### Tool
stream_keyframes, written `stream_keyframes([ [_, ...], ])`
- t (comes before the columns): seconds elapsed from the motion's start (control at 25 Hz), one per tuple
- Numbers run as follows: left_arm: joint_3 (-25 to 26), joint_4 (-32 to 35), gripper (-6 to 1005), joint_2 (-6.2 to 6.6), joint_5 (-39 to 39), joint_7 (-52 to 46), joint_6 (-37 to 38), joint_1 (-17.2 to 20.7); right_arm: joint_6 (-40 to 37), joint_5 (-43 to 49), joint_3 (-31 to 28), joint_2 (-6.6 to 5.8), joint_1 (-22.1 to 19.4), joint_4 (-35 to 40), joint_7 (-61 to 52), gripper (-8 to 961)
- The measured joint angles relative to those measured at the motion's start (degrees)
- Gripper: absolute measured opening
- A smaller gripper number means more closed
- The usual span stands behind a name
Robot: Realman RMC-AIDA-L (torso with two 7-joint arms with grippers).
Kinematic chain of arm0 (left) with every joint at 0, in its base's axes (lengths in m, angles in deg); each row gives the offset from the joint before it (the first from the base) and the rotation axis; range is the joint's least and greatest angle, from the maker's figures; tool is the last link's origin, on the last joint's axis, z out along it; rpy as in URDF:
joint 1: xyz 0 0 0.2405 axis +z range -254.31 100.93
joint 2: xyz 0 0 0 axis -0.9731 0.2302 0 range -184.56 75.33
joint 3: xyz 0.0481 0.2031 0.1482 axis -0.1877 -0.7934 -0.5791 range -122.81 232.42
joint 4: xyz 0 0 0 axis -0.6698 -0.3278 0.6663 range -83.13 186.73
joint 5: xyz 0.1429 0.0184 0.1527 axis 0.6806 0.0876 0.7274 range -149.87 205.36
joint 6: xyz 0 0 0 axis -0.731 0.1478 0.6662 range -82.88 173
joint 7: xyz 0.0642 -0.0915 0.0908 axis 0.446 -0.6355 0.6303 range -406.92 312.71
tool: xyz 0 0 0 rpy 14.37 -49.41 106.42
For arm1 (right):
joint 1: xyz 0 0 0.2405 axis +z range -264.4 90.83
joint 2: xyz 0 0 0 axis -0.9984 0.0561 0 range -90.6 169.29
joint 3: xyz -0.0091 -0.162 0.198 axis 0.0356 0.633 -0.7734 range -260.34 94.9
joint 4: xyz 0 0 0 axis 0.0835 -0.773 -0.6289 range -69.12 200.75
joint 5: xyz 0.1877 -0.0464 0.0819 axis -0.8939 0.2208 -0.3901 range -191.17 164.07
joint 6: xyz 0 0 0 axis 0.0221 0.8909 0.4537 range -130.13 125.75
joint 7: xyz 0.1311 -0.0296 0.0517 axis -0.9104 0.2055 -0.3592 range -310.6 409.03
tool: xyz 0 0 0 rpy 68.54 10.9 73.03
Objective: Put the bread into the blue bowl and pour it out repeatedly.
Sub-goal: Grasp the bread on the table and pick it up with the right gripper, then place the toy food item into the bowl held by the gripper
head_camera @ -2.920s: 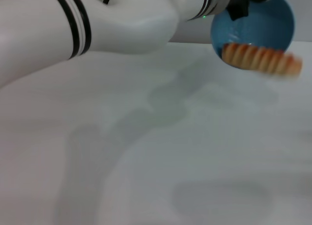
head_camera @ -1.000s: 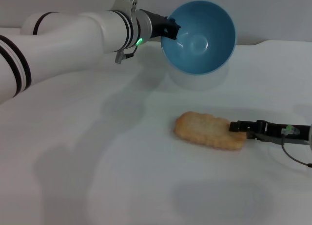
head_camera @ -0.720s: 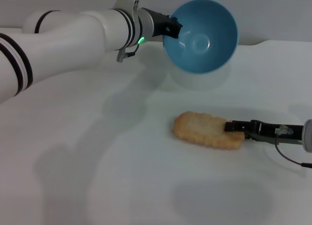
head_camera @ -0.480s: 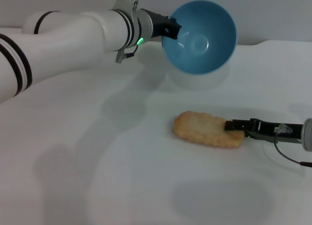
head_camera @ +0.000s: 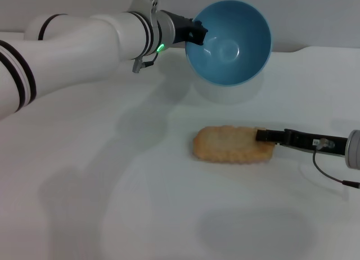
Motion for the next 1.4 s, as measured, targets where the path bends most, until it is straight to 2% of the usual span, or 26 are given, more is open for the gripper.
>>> stream_keyframes([
  [0.2, 0.00, 0.00, -2, 0.04, 0.00, 0.06, 0.50, -0.19, -3.92, -0.56, -0.53, -0.31, -0.60, 2.22, 2.36, 396],
  [0.52, 0.51, -0.01, -1, 0.66, 0.44, 1.13, 3.39, -1.03, -14.58, -2.16, -1.36, -0.61, -5.26, 17.90, 2.38, 276],
  [0.72, 0.97, -1.33, -1, 0.90, 0.53, 6.00, 8.77, -3.88, -23.16, -2.20, -9.11, -0.84, -6.76, 27.26, 2.15, 231],
  [0.76, 1.12, -2.76, -1, 0.85, 0.54, 7.55, 11.69, -6.00, -25.09, -2.20, -10.86, -0.95, -6.91, 28.90, 2.07, 224],
  [0.92, 0.67, -3.81, -1, 0.49, 0.53, 8.35, 14.29, -8.11, -27.78, -0.60, -13.24, -1.32, -6.99, 33.75, -0.72, 196],
  [1.08, -1.05, -2.22, -2, 0.08, 0.31, 8.67, 17.38, -9.15, -26.95, 2.72, -13.19, -1.66, -6.19, 33.44, -4.43, 162],
  [1.28, -5.80, 2.45, -3, -0.14, 0.05, 8.33, 19.21, -8.79, -24.87, 4.35, -12.57, -1.88, -5.18, 28.20, -5.40, 137],
  [1.4, -6.99, 3.39, -2, -0.22, -0.62, 8.28, 19.40, -8.76, -23.49, 4.39, -12.55, -2.13, -4.84, 25.53, -5.44, 122],
])
